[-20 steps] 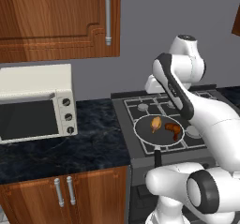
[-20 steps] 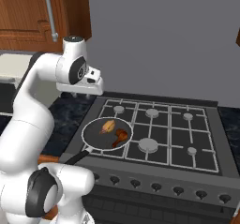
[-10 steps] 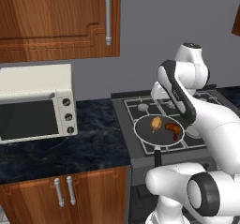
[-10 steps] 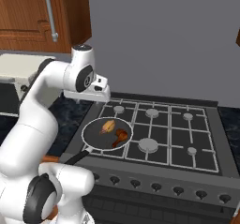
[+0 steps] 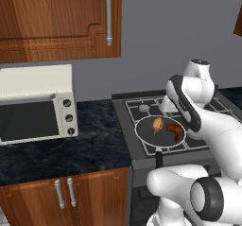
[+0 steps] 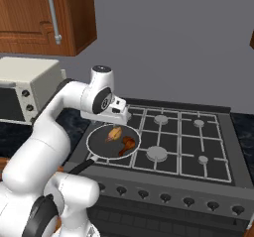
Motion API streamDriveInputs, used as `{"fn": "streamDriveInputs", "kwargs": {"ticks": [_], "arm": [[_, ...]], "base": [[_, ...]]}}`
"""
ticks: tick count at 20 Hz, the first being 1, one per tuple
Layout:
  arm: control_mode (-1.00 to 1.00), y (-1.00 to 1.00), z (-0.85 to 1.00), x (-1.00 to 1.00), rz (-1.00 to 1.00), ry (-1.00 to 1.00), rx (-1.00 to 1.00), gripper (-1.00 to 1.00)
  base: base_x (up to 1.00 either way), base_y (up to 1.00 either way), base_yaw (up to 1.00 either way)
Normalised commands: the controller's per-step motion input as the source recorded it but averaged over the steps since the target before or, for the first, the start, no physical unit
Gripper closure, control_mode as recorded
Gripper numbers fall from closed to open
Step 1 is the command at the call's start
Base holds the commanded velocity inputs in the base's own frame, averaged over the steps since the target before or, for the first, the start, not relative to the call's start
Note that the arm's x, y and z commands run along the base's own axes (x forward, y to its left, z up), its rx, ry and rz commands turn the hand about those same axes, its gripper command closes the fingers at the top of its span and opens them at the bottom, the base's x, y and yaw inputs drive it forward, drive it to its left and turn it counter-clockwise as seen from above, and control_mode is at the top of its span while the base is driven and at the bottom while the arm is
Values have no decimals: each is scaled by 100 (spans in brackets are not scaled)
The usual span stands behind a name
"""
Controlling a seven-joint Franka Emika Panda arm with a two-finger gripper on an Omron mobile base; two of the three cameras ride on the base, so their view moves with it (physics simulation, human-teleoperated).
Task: Take the chicken drumsticks from the pan and place one on each plate on the dining counter.
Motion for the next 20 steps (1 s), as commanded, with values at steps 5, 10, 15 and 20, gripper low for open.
{"fn": "streamDriveInputs", "kwargs": {"ticks": [5,10,15,20], "arm": [[-100,-40,-53,0,-8,0,0,-100],[-100,-32,-53,0,-6,0,0,-100],[-100,-22,-51,4,-1,0,0,-100],[-100,-9,-35,18,0,0,0,-100]], "base": [[0,0,0],[0,0,0],[0,0,0],[0,0,0]]}}
